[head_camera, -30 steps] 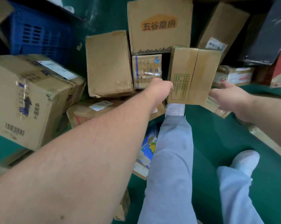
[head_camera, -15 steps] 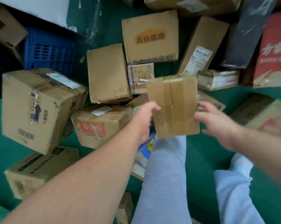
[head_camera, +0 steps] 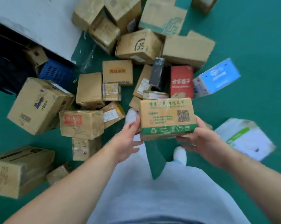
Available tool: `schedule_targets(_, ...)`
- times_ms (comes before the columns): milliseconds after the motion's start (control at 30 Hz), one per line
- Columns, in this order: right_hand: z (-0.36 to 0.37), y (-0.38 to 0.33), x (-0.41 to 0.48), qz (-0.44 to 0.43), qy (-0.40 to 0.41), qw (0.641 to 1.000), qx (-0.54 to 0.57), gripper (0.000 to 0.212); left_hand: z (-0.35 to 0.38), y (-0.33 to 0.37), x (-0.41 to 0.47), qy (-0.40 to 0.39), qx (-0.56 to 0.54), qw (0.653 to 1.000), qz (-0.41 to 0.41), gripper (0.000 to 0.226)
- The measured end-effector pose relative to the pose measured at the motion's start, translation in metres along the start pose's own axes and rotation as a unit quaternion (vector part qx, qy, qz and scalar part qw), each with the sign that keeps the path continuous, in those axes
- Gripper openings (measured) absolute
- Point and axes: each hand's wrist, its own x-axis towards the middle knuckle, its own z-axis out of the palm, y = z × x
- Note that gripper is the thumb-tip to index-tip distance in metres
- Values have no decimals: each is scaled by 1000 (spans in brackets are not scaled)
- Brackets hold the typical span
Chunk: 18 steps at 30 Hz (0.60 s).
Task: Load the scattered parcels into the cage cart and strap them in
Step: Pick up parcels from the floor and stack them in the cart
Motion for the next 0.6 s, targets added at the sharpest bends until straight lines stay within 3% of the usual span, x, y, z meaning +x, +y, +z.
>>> schedule_targets(67,-43,-4,-50,-12,-18,999,40,69,28,-23,-23,-68,-73,994,42,74)
schedule_targets(133,-77,-8,-99,-26,-45,996,68,44,59,-43,-54,-146,-192,968,65,67)
schedule_targets(200,-95,-4,-140,-40,-37,997,46,20,97,-63,-79,-151,-258,951,78,62)
schedule_targets(233,-97,3,-154,-45,-21,999,16,23,116,-72,-90,-135,-245,956,90,68)
schedule_targets(300,-102,18,-172,-62,33,997,-43,62,153,-87,-106,-94,-166,974,123,94)
schedule_targets(367,-101,28,-195,-83,47,994,-42,78,181,-103,-126,-63,-148,977,140,103)
schedule_targets(467,-104,41,-211,-70,46,996,-22,76,192,-123,-136,-39,-168,979,113,105)
schedule_targets(533,-99,51,-221,-72,40,996,-19,66,186,-139,-145,-68,-156,981,93,102)
schedule_targets(600,-90,63,-226,-62,43,997,-26,52,179,-159,-154,-116,-110,984,82,85)
